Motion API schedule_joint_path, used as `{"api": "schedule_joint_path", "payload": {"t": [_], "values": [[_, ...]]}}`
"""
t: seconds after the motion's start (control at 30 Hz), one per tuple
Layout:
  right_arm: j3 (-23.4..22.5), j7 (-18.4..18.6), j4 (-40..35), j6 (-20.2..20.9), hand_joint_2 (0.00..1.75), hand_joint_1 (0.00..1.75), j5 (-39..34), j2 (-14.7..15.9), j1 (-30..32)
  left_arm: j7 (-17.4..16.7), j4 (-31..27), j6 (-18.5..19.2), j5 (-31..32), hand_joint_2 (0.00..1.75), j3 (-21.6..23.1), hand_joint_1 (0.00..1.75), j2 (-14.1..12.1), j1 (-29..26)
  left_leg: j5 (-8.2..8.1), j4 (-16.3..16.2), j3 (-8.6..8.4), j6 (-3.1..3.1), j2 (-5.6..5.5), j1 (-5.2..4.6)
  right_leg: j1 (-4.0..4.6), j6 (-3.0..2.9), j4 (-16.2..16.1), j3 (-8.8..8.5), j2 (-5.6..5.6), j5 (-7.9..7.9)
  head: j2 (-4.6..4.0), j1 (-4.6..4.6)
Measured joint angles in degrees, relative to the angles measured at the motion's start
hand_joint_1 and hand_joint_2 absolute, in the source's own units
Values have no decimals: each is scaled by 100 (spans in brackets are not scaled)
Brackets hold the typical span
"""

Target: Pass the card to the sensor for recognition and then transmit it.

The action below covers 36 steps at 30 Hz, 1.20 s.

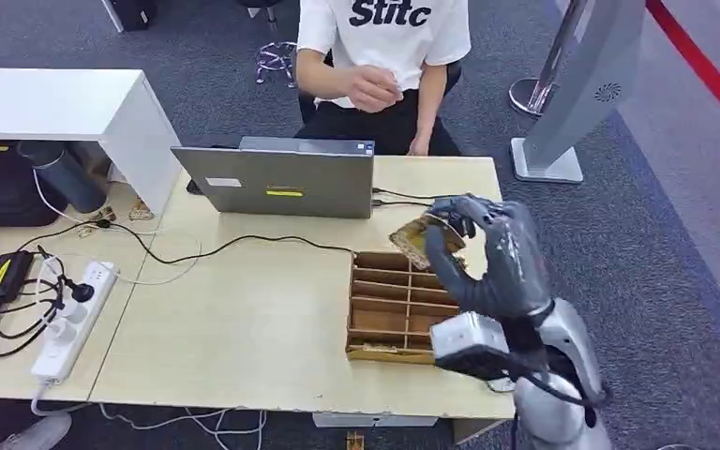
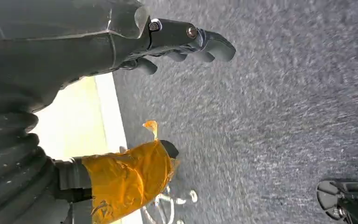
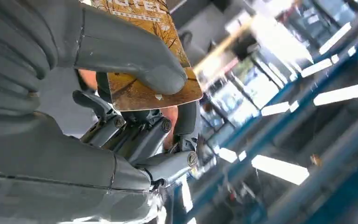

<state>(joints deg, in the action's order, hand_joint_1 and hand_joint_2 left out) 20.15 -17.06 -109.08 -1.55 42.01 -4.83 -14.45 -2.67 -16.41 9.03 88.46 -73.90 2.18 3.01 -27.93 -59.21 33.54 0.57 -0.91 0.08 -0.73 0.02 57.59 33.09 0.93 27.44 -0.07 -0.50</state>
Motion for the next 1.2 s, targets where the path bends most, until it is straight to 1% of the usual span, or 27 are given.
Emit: {"api": "schedule_joint_path", "payload": {"t": [0.07,0.17,0.3,0.43,0.53,0.7,0.73,0.77,0.83,0.87,0.93,0.97,1.0,1.13,1.2], "values": [[148,296,821,41,175,175,185,-196,-753,46,2,61,105,175,85,0,-59,26,11,0,0,-9,0,0,0,-7,5,2,0,-10,0,0],[284,465,1827,-29,175,175,365,-428,-1618,63,11,83,122,175,206,0,-116,47,21,-1,-2,-10,-10,2,0,-8,6,2,-7,-13,0,2],[402,680,2811,-33,175,175,424,-636,-2260,61,28,105,146,175,352,0,-153,39,21,-1,6,-12,-18,3,0,-8,8,4,-13,-13,0,0],[411,874,4147,-68,175,175,481,-922,-2986,57,72,122,151,175,490,0,-190,54,21,-1,7,-12,-16,3,0,-8,8,8,-11,-13,0,-2],[433,878,4747,-136,175,175,557,-1101,-3242,57,94,127,151,175,546,0,-199,51,21,-1,8,-12,-22,3,0,-8,7,8,-14,-12,0,2],[535,915,5459,-256,175,175,638,-1270,-3446,57,118,155,151,175,601,0,-208,54,18,-1,8,-14,-16,3,0,-9,6,9,-11,-11,0,4],[540,917,5514,-269,175,73,640,-1287,-3446,57,118,157,151,175,605,0,-210,51,18,-1,9,-14,-19,2,0,-9,6,10,-13,-11,0,2],[544,920,5564,-278,175,0,645,-1305,-3449,57,120,160,151,175,608,0,-212,47,18,-1,10,-14,-21,2,0,-9,6,10,-14,-11,0,2],[553,891,5671,-256,175,0,594,-1342,-3453,55,120,159,151,175,610,0,-221,43,18,-1,11,-14,-20,3,0,-9,6,10,-14,-11,0,4],[553,785,5716,-134,175,0,427,-1372,-3453,46,120,159,151,175,610,0,-225,44,17,-1,11,-14,-18,2,0,-9,6,11,-13,-11,0,2],[542,589,5780,202,175,0,-131,-1412,-3454,46,120,159,151,175,610,0,-236,46,14,-1,11,-16,-16,3,0,-10,6,13,-8,-10,0,2],[533,478,5833,418,175,0,-546,-1431,-3454,46,120,159,144,175,610,0,-240,47,14,-1,11,-16,-15,3,0,-11,5,14,-8,-9,0,0],[526,428,5900,491,175,0,-791,-1451,-3455,46,120,162,142,175,610,0,-251,47,14,-1,11,-16,-16,3,0,-11,5,14,-9,-8,0,2],[511,377,6021,559,175,0,-916,-1484,-3459,48,122,164,135,175,610,0,-282,43,14,0,12,-16,-18,3,0,-11,6,14,-12,-7,0,0],[498,369,6088,656,175,0,-1150,-1492,-3468,48,122,164,133,175,610,0,-286,43,14,-1,11,-16,-16,3,0,-11,6,14,-11,-7,0,2]]}}
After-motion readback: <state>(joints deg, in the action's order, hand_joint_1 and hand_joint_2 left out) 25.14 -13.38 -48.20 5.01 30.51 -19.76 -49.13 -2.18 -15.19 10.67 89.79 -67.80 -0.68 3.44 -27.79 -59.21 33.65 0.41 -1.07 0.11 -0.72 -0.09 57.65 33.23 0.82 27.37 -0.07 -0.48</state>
